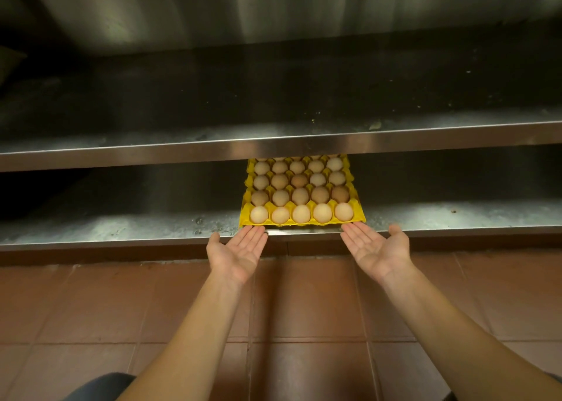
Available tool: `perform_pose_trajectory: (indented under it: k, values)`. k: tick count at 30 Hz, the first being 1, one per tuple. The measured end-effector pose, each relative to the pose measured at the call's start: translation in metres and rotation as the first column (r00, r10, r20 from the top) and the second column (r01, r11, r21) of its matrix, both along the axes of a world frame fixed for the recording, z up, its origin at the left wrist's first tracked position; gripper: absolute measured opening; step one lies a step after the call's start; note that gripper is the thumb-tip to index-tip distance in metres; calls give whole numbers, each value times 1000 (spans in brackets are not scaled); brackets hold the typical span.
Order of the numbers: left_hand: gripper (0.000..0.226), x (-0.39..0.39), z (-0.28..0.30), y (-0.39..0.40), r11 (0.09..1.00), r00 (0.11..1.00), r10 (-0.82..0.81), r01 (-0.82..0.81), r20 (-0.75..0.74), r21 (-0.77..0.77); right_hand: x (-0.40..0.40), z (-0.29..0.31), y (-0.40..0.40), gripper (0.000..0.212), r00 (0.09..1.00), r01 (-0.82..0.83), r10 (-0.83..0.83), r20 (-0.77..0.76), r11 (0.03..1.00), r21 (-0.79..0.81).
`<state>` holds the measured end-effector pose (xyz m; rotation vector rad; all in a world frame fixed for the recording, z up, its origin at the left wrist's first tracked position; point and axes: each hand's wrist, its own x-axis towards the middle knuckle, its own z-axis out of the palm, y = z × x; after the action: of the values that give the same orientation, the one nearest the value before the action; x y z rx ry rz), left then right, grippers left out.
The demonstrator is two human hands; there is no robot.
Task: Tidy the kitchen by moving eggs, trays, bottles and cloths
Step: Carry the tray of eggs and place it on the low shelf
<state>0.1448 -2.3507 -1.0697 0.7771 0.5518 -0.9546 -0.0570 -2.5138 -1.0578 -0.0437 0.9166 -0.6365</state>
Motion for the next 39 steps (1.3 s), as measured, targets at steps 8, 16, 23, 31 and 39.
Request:
perform_pose_trajectory:
  k: [8, 16, 23, 31, 39]
  values:
    - [81, 6, 4, -20, 999, 999, 16, -14, 35, -34, 16, 1, -14, 68, 999, 21, -20, 40, 999, -25]
    - [87, 12, 2, -25, 999, 998, -1, 3, 66, -40, 19, -1, -18, 68, 999, -1, 3, 54, 999, -46]
    - [84, 2, 11, -26, 999, 989, -42, 45, 140, -25, 16, 0, -11, 68, 999, -33, 35, 36, 997, -69]
    - [83, -3, 21, -25, 996, 978, -60, 71, 200, -48, 18, 12, -9, 68, 997, -63, 71, 38, 984, -164]
    - [72, -16, 42, -24, 968, 873, -236, 250, 426, 23, 19, 31, 6, 74, 970, -199, 233, 74, 928, -316]
